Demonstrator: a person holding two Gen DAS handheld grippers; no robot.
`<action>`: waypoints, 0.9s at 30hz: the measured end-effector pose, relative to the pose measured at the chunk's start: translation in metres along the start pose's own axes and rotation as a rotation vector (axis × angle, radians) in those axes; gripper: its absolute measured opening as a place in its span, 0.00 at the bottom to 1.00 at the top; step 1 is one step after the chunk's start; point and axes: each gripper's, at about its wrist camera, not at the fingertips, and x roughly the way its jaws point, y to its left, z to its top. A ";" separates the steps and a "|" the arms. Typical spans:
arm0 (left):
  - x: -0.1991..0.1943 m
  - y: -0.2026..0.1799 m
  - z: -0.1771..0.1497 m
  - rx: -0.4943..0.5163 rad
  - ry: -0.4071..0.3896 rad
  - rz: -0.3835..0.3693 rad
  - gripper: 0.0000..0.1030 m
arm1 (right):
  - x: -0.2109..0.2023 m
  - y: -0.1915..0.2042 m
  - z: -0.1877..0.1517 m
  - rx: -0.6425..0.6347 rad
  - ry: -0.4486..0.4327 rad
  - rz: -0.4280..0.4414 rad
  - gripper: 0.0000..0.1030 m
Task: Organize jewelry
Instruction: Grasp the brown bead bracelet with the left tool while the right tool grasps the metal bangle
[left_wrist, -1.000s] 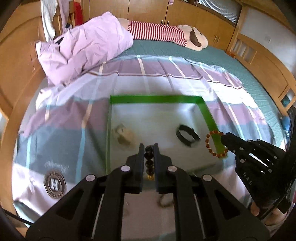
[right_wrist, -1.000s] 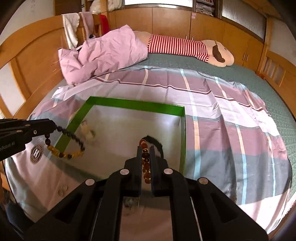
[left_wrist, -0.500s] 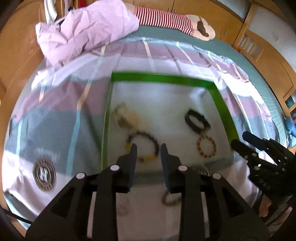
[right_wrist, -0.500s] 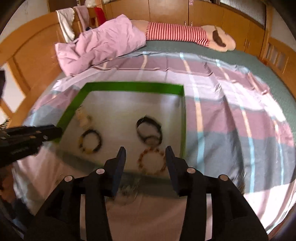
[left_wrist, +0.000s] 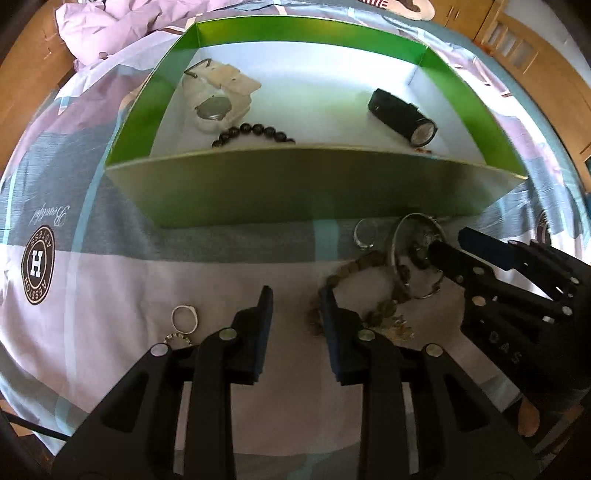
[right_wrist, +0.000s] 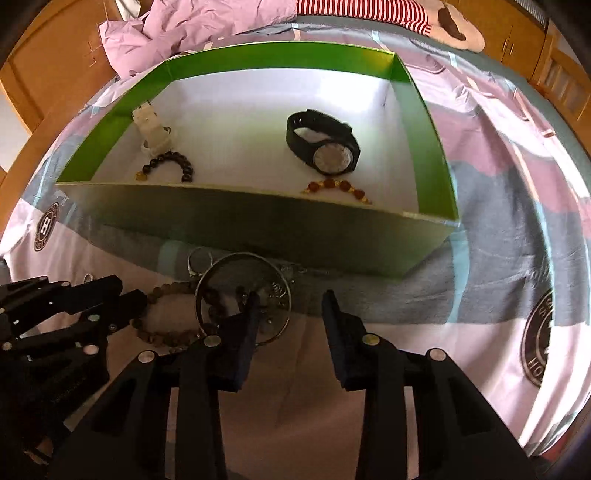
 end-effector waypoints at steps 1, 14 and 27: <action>0.001 -0.001 -0.001 -0.001 -0.002 0.002 0.29 | 0.000 0.001 -0.002 -0.005 0.000 0.005 0.20; -0.012 0.003 -0.021 -0.032 -0.024 0.072 0.08 | -0.044 -0.005 -0.019 0.000 -0.044 0.036 0.06; -0.041 0.027 -0.035 -0.052 -0.045 -0.009 0.08 | -0.052 -0.023 -0.032 0.034 -0.030 -0.007 0.06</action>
